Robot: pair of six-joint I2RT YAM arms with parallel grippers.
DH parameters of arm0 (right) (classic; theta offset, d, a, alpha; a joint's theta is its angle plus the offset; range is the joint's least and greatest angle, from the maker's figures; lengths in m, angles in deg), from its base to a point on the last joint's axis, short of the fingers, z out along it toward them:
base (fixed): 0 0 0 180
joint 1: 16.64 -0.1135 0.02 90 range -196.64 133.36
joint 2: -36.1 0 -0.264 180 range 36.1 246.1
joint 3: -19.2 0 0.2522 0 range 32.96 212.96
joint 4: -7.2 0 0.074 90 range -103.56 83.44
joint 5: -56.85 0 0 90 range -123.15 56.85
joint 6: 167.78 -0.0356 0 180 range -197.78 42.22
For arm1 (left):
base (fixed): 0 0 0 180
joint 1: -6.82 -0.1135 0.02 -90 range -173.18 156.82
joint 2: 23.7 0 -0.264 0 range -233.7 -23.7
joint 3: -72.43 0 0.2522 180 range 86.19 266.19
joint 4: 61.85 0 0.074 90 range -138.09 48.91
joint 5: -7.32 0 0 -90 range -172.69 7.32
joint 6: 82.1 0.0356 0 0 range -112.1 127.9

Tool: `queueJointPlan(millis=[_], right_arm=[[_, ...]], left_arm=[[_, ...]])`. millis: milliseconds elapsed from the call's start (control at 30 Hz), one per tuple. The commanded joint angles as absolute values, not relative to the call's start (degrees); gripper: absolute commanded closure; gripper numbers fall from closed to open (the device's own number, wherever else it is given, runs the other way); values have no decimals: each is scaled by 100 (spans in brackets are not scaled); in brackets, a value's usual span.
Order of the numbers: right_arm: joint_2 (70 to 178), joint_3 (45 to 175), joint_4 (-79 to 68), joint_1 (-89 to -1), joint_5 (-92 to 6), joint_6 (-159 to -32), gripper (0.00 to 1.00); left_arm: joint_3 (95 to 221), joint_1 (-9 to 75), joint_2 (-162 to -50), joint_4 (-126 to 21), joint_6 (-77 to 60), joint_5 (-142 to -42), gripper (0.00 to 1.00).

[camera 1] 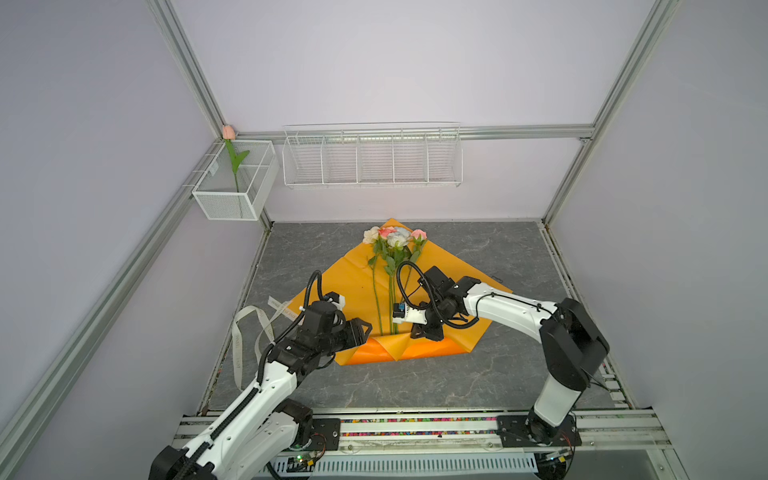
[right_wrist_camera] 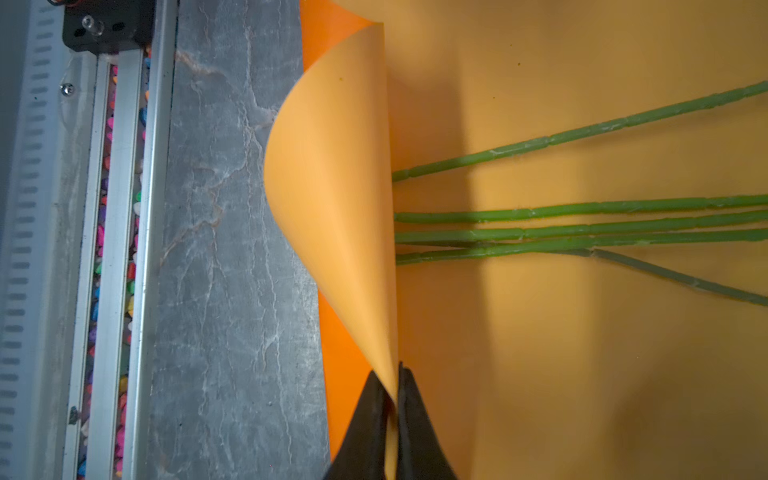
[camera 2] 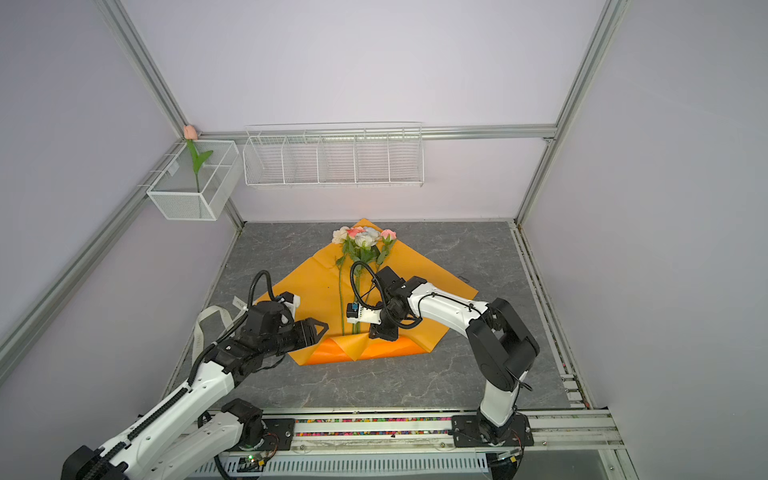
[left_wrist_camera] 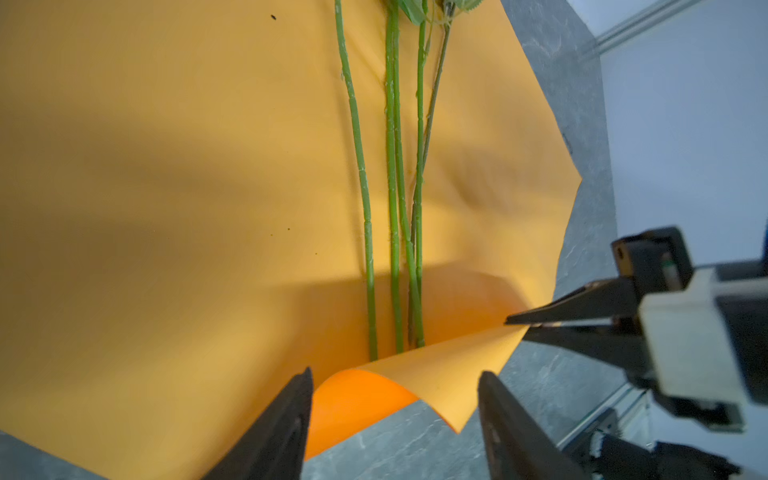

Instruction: Tie the bouquet of fake flowers

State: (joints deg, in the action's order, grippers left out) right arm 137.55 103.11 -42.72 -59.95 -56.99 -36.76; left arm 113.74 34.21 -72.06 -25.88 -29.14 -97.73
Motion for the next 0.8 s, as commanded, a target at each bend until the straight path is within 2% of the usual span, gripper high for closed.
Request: queueJointPlan(millis=[0, 167, 233, 333, 467, 667, 767], right_arm=[[13862, 10431, -4403, -5961, -5961, -3437, 88], [14006, 10588, -4515, -5904, -5961, -3369, 88], [14041, 10619, -4524, -5901, -5978, -3357, 88], [14126, 10712, -4586, -5884, -6031, -3339, 88], [14182, 10759, -4603, -5877, -6014, -3322, 88], [14205, 10793, -4612, -5869, -5997, -3319, 88], [14194, 10815, -4645, -5861, -5979, -3304, 88]], left_arm=[[11123, 3457, -7071, -2744, -2951, -9768, 39], [11290, 3451, -7416, -2616, -2572, -9859, 41], [11388, 3459, -7632, -2725, -2333, -10087, 36], [11546, 3465, -7809, -2840, -1963, -10219, 35], [11774, 3468, -7747, -2389, -1421, -9757, 35], [11441, 3571, -7421, -2585, -982, -9775, 42], [11378, 3681, -7535, -2812, -890, -9763, 43]])
